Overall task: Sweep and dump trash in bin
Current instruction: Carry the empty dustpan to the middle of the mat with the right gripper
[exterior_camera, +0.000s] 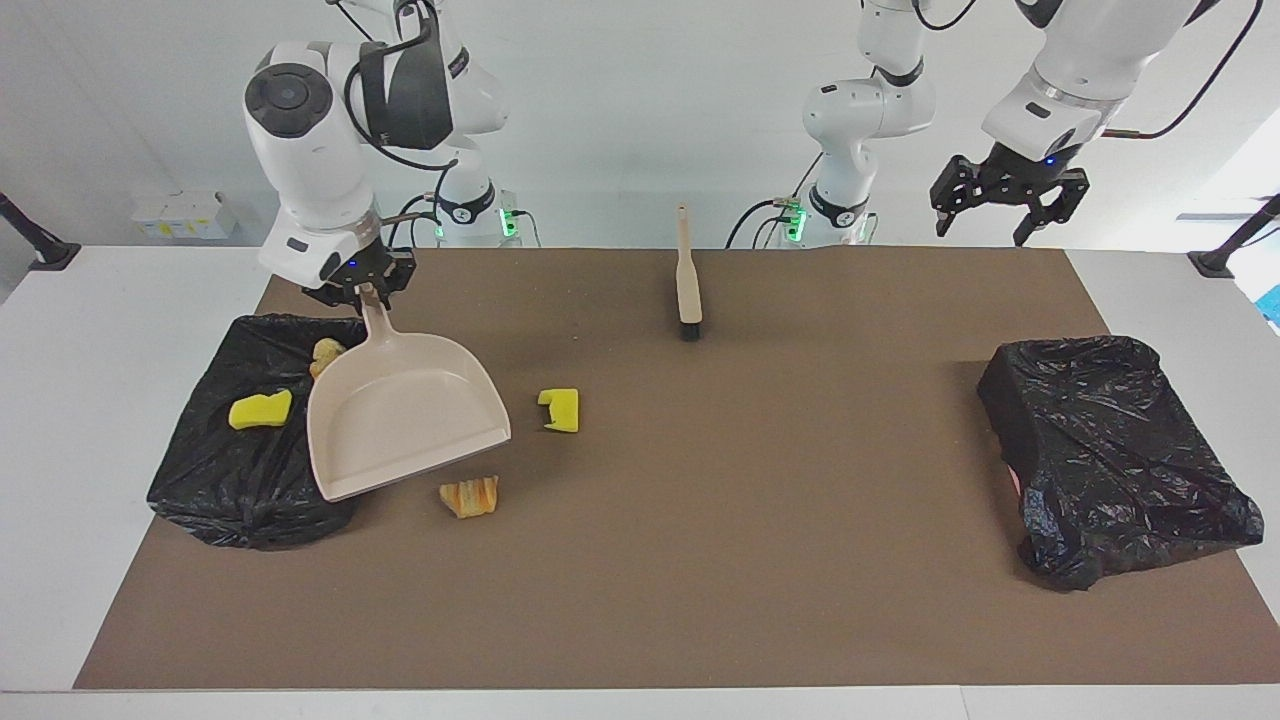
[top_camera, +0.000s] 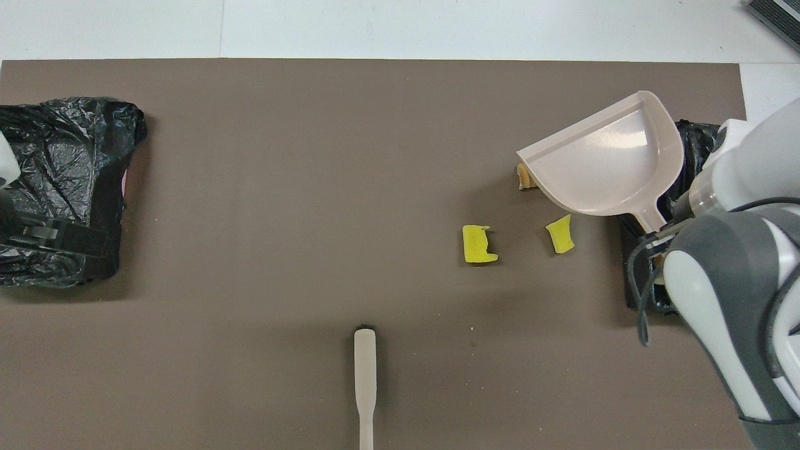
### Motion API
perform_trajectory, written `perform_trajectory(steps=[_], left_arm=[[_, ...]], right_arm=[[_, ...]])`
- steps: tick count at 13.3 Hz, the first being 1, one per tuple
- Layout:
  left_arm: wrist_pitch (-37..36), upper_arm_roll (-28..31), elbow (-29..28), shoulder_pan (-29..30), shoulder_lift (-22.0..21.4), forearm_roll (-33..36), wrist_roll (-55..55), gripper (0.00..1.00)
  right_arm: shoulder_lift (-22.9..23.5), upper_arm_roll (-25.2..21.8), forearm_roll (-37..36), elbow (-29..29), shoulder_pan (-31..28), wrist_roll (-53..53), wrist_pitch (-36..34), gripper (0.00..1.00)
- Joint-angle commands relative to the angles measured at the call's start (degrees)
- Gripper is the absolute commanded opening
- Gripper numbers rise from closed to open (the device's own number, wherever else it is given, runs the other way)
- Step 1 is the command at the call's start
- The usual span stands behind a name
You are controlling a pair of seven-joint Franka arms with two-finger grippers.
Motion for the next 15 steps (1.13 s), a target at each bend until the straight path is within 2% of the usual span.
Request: perform_trajectory(steps=[1,5,11,13,15], left_arm=[[-5.0,0.6,8.9,-1.0,5.3,1.4,0.1,1.00],[-6.5,2.7,9.7,-3.7,5.6,3.2,0.1,1.00],[-6.4,7.3,8.0,-7.9,3.0,2.5,-0.4,1.00],[-6.1,9.4,7.2,-9.4,2.2,2.5,-0.3,1.00],[-6.1,10.2,6.2,-10.3,1.8,2.4,-0.3,1.00]], right_arm=[[0.7,-0.1,3.7,-0.6,3.8,10.2,1.8,0.00],[3.7,-0.1,7.3,-0.3,10.9,24.1,5.0,0.00],[10.5,-0.1,12.6,2.4,22.4,42.3,13.3,0.00],[15.1,-0.1,13.2,6.4,25.3,48.0,14.3,0.00],[20.9,-0.1,13.0,13.4,27.6,51.0,14.2,0.00]])
